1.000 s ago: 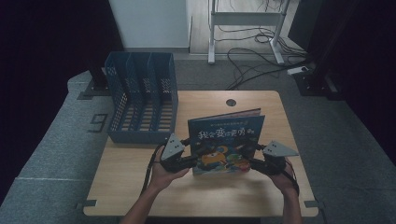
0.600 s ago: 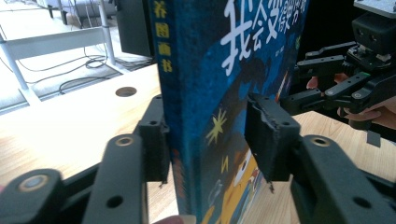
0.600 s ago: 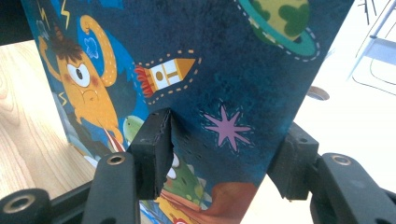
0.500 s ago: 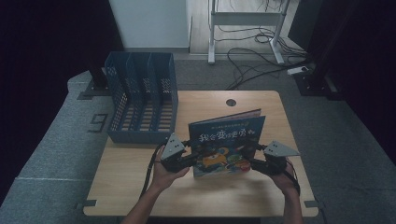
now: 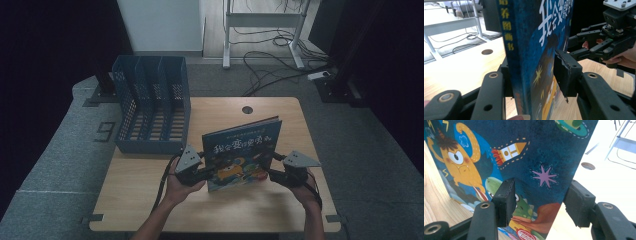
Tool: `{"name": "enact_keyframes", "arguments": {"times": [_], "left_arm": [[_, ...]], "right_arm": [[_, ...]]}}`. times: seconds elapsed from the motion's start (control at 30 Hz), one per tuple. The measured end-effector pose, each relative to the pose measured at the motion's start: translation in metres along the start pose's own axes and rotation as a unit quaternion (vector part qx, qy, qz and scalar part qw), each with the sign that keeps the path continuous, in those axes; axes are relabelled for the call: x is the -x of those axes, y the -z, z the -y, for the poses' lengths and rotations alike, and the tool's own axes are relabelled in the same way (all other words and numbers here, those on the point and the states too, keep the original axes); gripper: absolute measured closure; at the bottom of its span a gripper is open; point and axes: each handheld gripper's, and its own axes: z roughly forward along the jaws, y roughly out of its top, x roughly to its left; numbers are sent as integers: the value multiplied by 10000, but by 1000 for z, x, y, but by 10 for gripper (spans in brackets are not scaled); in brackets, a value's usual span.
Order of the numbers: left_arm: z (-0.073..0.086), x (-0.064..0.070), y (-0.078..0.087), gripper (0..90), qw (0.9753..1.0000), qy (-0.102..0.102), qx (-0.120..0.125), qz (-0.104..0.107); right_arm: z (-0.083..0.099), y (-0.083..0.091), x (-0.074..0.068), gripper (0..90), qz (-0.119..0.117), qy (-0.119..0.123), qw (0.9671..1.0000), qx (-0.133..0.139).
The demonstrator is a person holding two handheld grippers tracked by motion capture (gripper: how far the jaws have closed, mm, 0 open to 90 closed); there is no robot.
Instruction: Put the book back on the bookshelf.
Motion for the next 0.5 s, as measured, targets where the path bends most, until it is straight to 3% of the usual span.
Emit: {"name": "enact_keyframes", "arguments": {"times": [0.27,0.5], "left_arm": [[-2,3,-1,615,10000,-34,34,23],[-2,3,-3,573,9999,4,-8,140]], "right_arm": [[0,0,0,436,-7,9,10000,0],[0,0,0,443,-8,-41,10000,20]]}}
